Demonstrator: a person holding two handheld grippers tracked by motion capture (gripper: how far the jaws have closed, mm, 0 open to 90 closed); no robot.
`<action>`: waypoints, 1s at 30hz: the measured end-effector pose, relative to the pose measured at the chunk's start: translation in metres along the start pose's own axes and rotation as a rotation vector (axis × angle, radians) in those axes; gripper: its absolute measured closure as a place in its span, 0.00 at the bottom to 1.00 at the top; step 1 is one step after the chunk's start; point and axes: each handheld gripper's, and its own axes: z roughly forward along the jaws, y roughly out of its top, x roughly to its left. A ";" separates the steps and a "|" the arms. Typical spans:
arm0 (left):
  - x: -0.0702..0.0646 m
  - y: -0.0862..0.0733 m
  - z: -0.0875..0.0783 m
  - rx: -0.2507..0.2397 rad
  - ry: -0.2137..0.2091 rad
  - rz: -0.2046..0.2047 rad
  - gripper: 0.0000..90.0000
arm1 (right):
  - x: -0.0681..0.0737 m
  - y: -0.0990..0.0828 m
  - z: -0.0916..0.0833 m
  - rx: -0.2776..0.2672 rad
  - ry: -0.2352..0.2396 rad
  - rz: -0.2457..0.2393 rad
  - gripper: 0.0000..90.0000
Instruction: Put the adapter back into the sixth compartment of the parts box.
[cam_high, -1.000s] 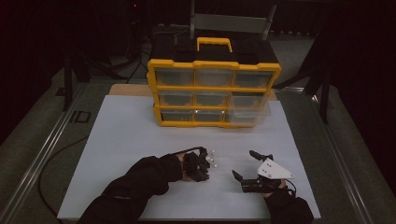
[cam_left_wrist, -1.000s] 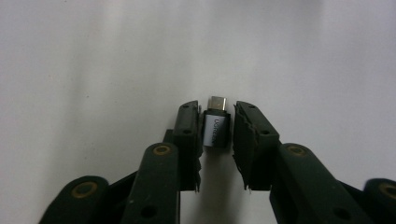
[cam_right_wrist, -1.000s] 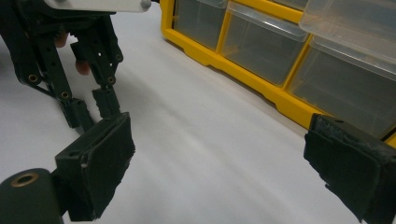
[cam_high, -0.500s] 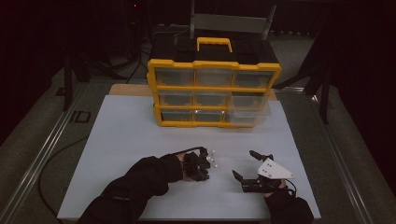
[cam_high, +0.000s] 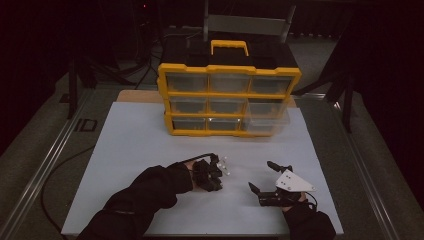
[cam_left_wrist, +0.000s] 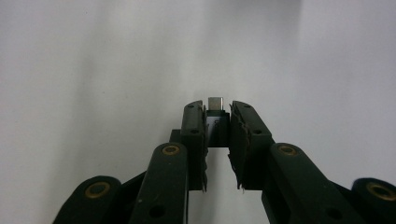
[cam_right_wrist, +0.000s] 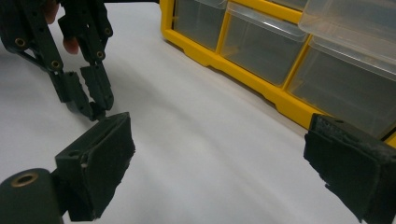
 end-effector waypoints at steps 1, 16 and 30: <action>0.000 0.000 -0.001 0.001 -0.001 0.002 0.86 | 0.001 0.000 0.000 -0.002 0.002 0.008 0.09; 0.003 0.010 -0.032 -0.084 0.020 -0.002 0.86 | -0.001 0.000 0.000 -0.004 -0.002 -0.001 0.09; 0.008 0.018 -0.065 -0.177 0.036 -0.014 0.86 | 0.000 0.001 -0.001 -0.001 -0.004 0.002 0.09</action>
